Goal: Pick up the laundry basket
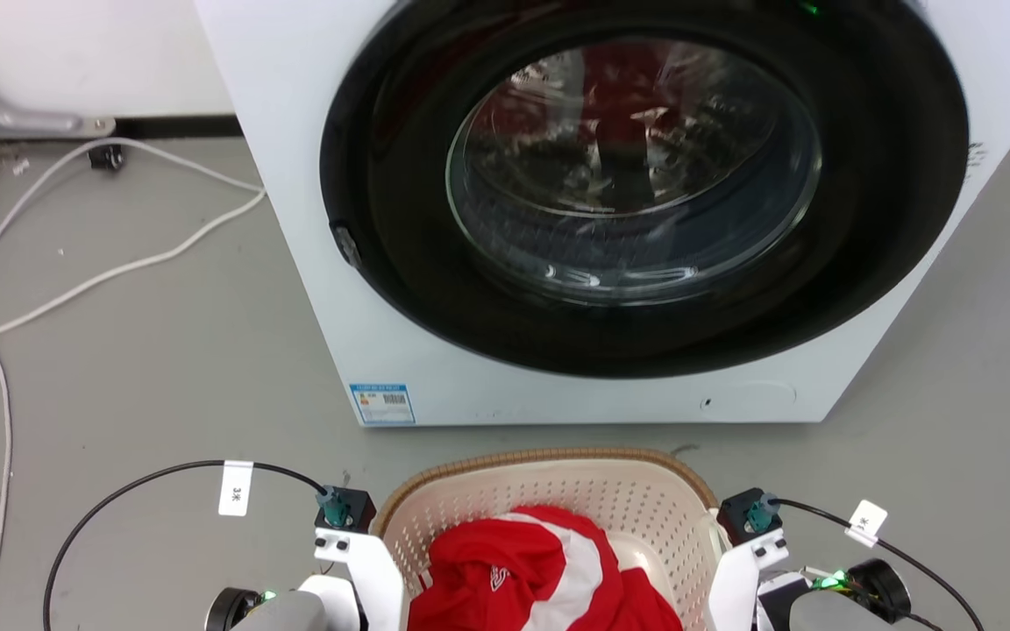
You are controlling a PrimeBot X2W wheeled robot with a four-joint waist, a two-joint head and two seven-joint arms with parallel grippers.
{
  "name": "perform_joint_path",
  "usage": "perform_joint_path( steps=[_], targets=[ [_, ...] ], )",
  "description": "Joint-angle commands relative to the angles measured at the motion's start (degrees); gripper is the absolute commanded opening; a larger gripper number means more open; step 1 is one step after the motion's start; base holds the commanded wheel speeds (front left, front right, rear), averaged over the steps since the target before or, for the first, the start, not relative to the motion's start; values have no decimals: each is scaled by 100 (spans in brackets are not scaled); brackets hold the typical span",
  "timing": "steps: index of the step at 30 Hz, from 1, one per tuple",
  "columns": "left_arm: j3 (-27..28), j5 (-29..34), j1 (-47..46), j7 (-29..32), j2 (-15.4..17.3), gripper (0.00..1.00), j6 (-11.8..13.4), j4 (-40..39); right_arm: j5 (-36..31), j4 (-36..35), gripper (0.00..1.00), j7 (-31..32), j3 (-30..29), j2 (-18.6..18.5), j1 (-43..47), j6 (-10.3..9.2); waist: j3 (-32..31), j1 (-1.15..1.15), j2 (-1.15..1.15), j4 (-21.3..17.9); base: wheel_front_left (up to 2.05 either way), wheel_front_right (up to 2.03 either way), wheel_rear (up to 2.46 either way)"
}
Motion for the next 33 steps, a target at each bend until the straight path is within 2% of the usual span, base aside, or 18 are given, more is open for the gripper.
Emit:
perform_joint_path(
  steps=[1, 16, 33],
  targets=[
    [-82, -80, 44, 34, -194, 0, -150, -183, 73, -138, 0, 26, 128, 163, 64, 78, -192, 1, 0, -43, 0, 0, 0],
    [-647, -745, -9, 595, 24, 0, -150, -374, 860, -229, 0, 346, 794, -75, -1, 77, -529, 1, 0, -52, 0, 0, 0],
    [-1123, -1203, -128, 661, 127, 0, -150, -349, 1466, -193, 0, 460, 1354, -119, -86, 77, -576, 1, 0, -45, 0, 0, 0]
  ],
)
